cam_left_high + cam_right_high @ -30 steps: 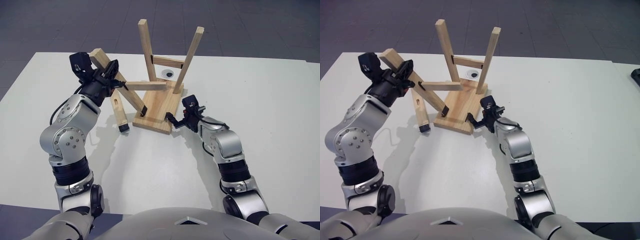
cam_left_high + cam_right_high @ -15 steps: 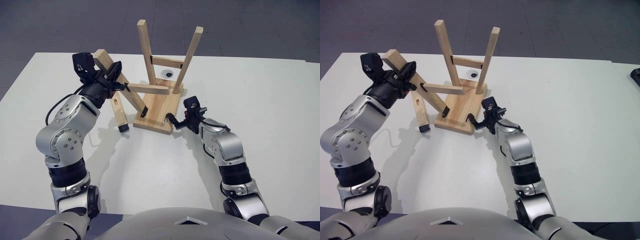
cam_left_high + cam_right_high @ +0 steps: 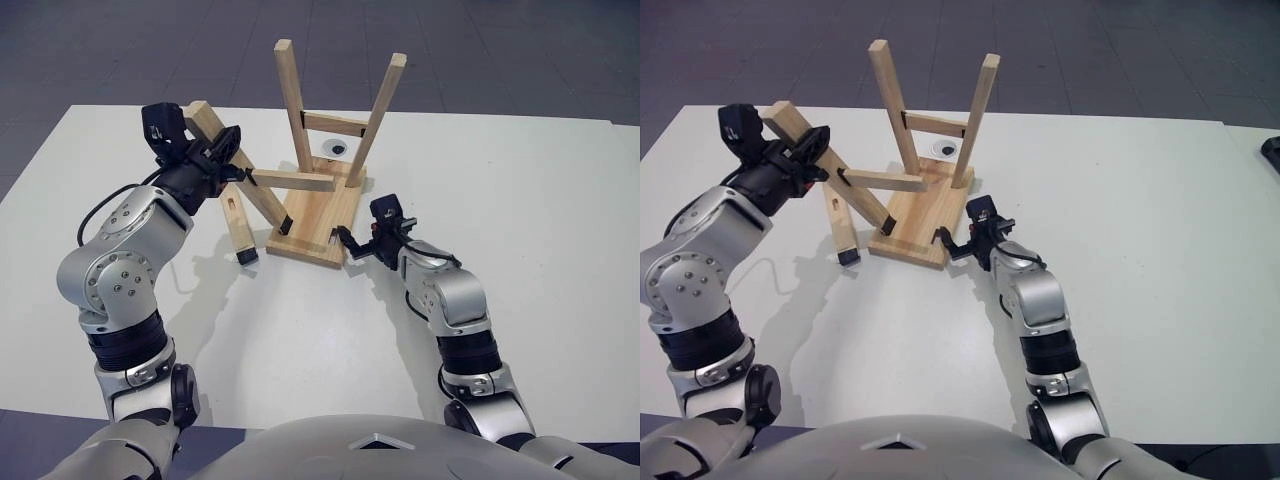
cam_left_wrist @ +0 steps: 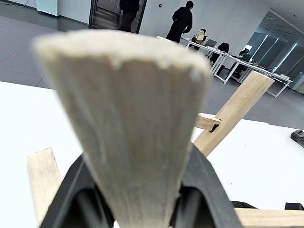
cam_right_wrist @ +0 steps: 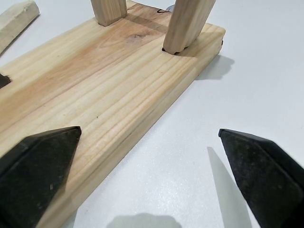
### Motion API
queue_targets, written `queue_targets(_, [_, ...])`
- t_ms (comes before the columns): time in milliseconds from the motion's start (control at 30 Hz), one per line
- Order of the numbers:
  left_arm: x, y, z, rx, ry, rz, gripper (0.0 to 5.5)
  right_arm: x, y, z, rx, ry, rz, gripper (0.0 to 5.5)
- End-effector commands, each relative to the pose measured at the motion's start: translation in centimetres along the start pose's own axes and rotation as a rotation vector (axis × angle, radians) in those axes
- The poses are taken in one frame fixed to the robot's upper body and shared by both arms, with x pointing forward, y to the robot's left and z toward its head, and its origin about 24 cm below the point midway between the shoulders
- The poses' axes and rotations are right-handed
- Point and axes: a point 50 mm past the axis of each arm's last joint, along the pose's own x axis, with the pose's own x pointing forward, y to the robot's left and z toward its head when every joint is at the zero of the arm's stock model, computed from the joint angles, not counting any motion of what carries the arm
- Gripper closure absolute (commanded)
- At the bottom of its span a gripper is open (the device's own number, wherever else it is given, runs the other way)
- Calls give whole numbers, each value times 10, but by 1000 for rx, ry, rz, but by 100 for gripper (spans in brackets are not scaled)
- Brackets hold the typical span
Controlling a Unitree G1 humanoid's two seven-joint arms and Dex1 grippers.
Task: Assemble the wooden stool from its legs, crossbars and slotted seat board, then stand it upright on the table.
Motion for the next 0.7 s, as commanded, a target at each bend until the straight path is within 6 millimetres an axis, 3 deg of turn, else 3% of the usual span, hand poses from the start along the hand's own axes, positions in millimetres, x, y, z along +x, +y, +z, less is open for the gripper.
queue_targets(33, [1,1,2,6,16,8,446,0,-10,-28,30,132,-69,10])
queue_targets(533, [0,15,-33,-1,85,96,446,-1,-11,-26,8,137,-53,10])
queue_targets(700, [-8,8,-49,134,160,58,446,-2,-11,-23,-10,131,-55,10])
